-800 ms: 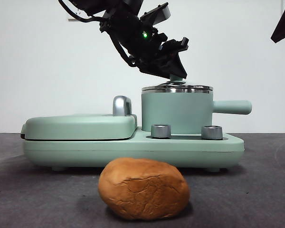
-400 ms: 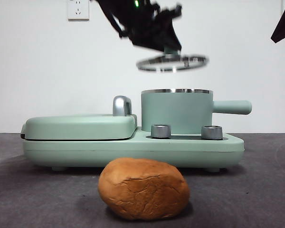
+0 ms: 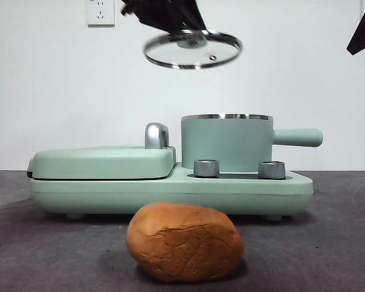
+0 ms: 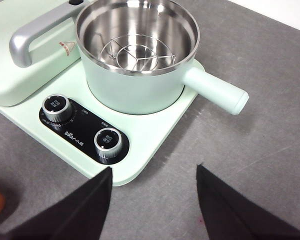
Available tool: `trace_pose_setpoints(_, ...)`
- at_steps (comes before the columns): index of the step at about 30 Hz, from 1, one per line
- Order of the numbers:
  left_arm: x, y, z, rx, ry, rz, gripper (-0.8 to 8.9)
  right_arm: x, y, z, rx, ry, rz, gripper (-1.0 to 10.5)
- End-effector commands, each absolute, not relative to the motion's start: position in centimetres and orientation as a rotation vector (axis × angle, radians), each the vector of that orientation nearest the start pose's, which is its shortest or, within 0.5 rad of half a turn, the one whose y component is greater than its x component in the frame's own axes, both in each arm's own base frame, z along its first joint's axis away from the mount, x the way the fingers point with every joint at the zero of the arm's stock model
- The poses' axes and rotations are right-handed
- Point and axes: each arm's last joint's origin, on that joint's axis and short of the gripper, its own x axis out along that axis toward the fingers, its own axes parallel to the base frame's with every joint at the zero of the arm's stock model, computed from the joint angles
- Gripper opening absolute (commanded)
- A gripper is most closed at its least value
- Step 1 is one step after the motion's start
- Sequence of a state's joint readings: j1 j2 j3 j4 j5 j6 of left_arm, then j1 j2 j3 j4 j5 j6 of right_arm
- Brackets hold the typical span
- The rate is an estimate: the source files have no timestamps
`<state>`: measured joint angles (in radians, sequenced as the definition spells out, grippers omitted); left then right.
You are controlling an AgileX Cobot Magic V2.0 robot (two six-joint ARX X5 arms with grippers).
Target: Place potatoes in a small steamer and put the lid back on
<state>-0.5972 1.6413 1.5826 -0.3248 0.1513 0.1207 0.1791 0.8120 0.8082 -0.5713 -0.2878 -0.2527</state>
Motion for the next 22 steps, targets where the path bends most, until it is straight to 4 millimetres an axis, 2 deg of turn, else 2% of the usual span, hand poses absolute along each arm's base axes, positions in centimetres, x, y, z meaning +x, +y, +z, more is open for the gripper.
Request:
trace_pose_setpoints(1,29.7,-20.4,39.8,0.172,0.262,-0.751,0.10,16.0,4.1,30.8,-0.207,0.496,0.542,2.7)
trace_pose_setpoints(5,28.2,-18.6,39.8,0.155,0.266,-0.728,0.10,15.7,5.0,30.8,-0.263,0.483,0.610,2.7)
trace_pose_setpoints(9,26.3,-16.6,38.9,0.151,0.285,-0.702,0.10,15.1,6.5,30.7,-0.363,0.455,0.725,2.8)
trace_pose_setpoints(13,24.2,-14.7,37.7,0.155,0.304,-0.647,0.10,14.4,8.3,30.5,-0.462,0.422,0.859,3.4)
trace_pose_setpoints(19,21.2,-11.7,36.2,0.129,0.342,-0.589,0.09,14.4,11.3,29.1,-0.528,0.473,1.021,3.7)
trace_pose_setpoints(22,20.0,-10.6,36.0,0.129,0.361,-0.570,0.10,14.7,13.0,28.0,-0.561,0.519,1.089,3.9)
